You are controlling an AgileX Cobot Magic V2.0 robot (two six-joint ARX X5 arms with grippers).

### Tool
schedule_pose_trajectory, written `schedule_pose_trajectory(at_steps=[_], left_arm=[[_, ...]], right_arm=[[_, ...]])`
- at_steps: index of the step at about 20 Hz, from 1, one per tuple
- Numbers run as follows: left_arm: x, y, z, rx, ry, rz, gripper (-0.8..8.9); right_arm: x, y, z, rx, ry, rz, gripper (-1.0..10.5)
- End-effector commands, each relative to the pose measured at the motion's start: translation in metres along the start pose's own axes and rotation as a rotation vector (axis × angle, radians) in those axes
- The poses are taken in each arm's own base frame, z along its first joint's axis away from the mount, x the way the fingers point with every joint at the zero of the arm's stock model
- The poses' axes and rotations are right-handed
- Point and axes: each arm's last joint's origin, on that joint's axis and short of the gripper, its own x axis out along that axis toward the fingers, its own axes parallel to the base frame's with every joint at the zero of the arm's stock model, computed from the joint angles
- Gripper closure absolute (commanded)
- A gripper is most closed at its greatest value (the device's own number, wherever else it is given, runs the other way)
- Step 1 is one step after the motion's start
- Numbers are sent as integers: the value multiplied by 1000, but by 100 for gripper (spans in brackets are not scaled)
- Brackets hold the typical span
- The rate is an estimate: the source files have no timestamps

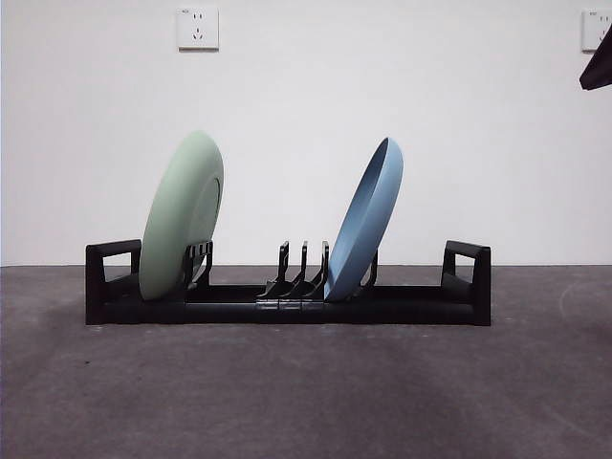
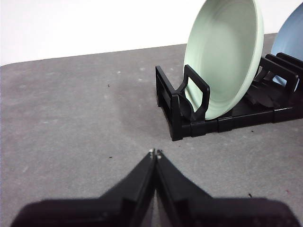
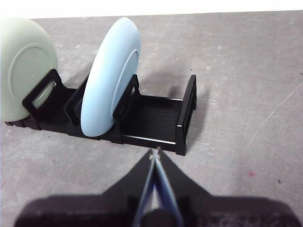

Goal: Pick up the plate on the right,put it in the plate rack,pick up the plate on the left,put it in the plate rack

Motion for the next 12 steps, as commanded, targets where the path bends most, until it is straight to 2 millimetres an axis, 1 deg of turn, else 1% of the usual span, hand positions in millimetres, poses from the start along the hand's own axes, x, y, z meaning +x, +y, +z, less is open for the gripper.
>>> schedule_pose_trajectory(at_steps=[1,7,8,10,12], left_arm=[[1,0,-4,-8,6,-2,817],[1,0,-4,-8,6,-2,817],[1,0,-4,-8,6,-2,817],[1,0,-4,-8,6,-2,817],[1,0,-4,-8,6,-2,817]], right_arm=[[0,0,-1,12,-4,-2,945],[0,0,-1,9,-3,-1,945],[-5,0,-1,8,-12,-1,945],[-19,-1,-3,-74,-41,-34,945],[-31,-4,-9,-121,-96,-58,945]])
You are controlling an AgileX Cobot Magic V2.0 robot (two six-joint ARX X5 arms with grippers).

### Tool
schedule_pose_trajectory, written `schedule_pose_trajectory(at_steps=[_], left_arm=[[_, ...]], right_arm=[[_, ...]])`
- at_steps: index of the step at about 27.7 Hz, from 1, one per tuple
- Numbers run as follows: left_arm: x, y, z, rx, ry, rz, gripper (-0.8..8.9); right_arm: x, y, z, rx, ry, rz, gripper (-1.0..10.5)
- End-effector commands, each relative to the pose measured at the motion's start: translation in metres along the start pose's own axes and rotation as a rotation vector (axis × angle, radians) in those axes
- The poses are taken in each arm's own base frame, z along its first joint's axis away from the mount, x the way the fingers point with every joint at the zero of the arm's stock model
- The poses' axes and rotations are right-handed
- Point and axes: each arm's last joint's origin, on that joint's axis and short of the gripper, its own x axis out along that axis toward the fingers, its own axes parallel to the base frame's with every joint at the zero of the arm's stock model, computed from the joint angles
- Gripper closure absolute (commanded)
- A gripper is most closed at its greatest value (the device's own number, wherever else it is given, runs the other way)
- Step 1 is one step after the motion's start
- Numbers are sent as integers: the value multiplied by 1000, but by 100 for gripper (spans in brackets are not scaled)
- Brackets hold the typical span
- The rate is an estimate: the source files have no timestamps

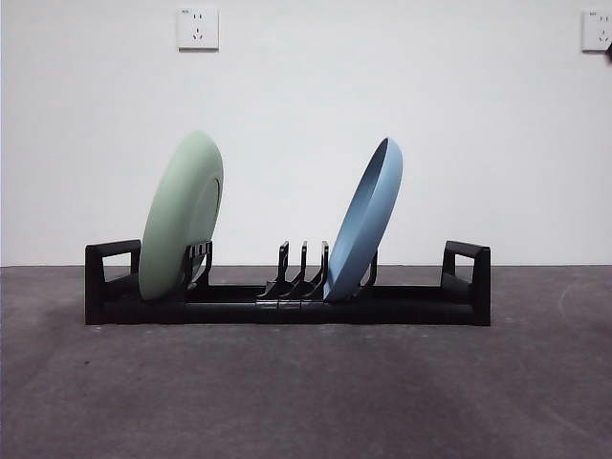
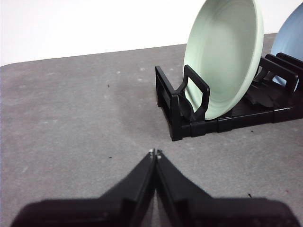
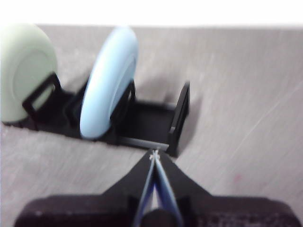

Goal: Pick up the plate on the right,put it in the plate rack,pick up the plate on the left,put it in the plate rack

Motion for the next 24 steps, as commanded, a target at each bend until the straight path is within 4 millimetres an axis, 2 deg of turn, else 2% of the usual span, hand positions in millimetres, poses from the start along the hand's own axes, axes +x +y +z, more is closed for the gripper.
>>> schedule_pose_trajectory(at_steps=[1,4,9,18,24], left_arm=[[1,0,-4,-8,6,-2,817],[1,0,-4,-8,6,-2,817],[1,0,-4,-8,6,-2,817],[1,0,-4,-8,6,-2,817],[1,0,-4,-8,7,-2,817]], right_arm=[[-11,-4,-15,-78,-45,-38,945],[-16,-10,-49,-74,-96,-84,945],[-4,-15,-96,-42,-251,-119,945],[12,-17,-131,16,-209,-113,945],[15,-17,-138,51,-159,-87,945]])
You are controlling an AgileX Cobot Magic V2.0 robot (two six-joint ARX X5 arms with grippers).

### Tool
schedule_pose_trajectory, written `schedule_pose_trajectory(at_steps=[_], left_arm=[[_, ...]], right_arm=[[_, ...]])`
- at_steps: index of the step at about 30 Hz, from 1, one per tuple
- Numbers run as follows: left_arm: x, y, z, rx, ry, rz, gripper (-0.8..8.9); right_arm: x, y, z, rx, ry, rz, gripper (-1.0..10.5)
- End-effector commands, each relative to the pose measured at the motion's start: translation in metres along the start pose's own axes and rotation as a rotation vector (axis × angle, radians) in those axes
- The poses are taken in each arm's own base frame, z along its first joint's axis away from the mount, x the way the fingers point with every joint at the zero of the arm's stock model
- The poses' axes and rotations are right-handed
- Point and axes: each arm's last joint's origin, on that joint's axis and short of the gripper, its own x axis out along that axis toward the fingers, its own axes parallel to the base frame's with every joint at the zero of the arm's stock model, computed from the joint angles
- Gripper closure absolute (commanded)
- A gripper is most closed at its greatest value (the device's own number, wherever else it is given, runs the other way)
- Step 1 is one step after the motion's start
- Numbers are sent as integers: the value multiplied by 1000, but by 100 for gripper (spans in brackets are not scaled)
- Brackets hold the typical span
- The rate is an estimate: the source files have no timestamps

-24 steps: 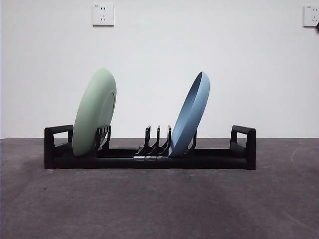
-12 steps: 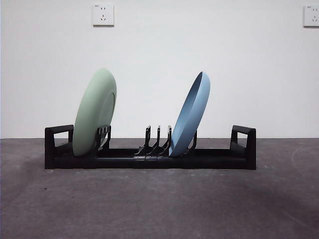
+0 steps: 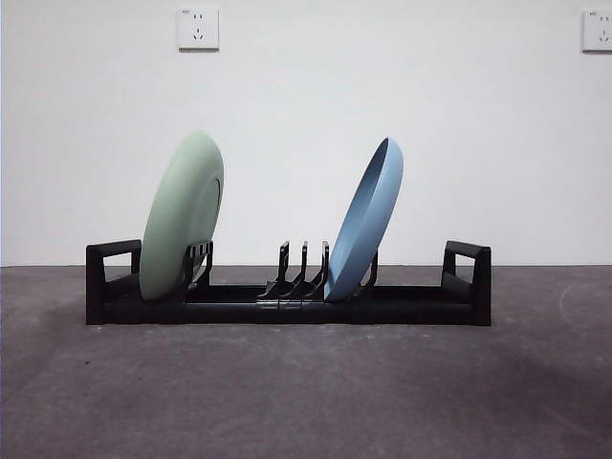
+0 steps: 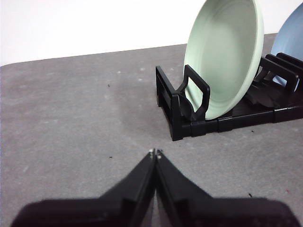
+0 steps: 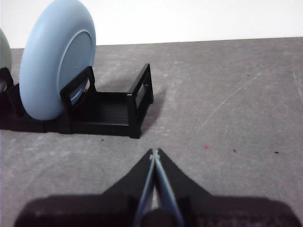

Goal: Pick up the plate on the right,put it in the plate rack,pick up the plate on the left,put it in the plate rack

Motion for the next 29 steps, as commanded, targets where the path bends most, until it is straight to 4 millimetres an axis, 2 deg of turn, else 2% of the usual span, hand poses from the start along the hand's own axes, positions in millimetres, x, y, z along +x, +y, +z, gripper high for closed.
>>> schedule_pose_trajectory(at_steps=[1,29], left_arm=[[1,0,-4,-8,7,-2,817],[1,0,-4,-8,7,-2,817]], right_arm=[[1,0,-4,26,15,17,945],[1,0,-4,47,13,12,945]])
